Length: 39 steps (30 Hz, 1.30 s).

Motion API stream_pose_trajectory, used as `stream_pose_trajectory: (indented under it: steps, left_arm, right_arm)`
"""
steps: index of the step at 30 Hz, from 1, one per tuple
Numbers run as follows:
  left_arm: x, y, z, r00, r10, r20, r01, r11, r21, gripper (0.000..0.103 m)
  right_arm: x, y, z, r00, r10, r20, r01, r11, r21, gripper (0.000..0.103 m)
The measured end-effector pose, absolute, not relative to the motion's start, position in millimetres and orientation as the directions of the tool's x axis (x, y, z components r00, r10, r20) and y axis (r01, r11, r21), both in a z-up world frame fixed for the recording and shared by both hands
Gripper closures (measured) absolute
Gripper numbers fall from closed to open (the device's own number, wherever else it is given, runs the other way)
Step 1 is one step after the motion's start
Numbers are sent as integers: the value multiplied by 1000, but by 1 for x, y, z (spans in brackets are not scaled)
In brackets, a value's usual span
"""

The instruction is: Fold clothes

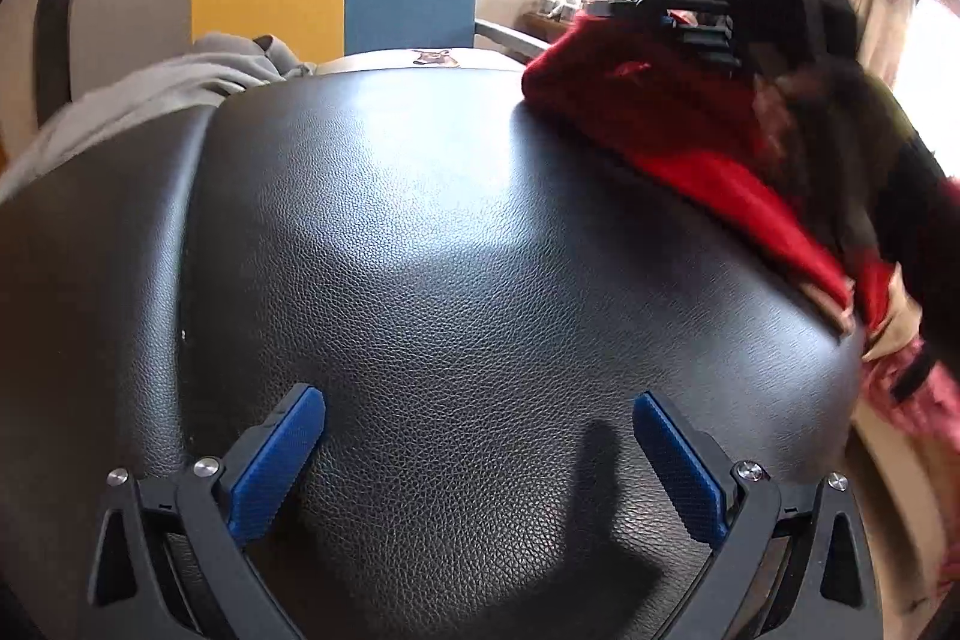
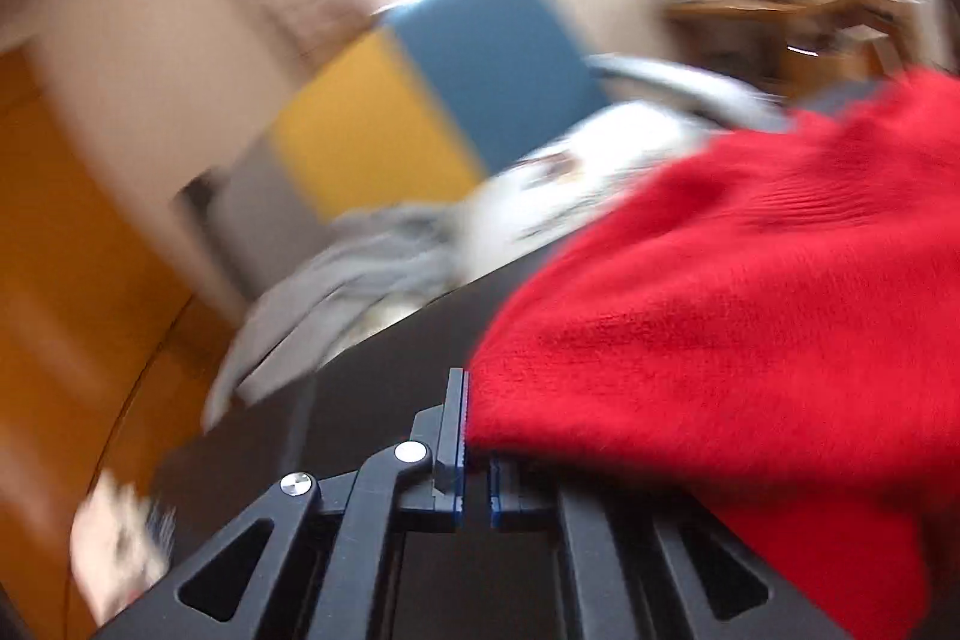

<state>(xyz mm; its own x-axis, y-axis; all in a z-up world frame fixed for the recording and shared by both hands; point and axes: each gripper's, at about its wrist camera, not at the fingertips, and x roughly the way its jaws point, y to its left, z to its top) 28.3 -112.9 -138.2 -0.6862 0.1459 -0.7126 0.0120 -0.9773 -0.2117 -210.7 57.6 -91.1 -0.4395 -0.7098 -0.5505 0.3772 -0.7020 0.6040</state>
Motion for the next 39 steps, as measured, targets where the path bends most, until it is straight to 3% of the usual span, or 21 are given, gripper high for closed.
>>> stream_pose_trajectory:
  steps: [3,6,12,19,26,32,36,37,39]
  left_arm:
    - [37,-124,-131,-676,176,-715,21,-966,-257,0]
    - [50,-137,-121,-663,202,-721,52,-948,-314,0]
    - [54,-161,-95,-678,233,-697,74,-922,-380,0]
    - [-22,-146,-68,-672,277,-687,36,-915,-403,0]
    - [-134,-103,-73,-597,260,-759,-3,-947,-323,1]
    - [-206,-77,-104,-501,259,-826,4,-954,-301,20]
    - [-227,-68,-124,-453,258,-853,30,-952,-303,86]
    - [-225,-69,-125,-459,272,-846,34,-946,-323,93]
    - [-215,-79,-125,-461,326,-826,61,-916,-396,92]
  right_arm:
    - [-177,31,-87,-337,-773,-538,501,-630,593,96]
    - [-145,28,-103,-278,-790,-546,523,-601,604,79]
    - [-76,64,-126,-267,-773,-575,443,-628,639,78]
    - [-60,116,-99,-463,-546,-698,455,-823,341,78]
    - [-91,161,-88,-620,-338,-708,386,-917,100,78]
    - [-138,172,-103,-616,-312,-723,379,-922,75,76]
    - [-155,170,-129,-527,-350,-774,364,-916,167,71]
    - [-152,170,-131,-519,-380,-765,357,-910,210,70]
    - [-144,168,-134,-485,-455,-747,362,-882,302,68]
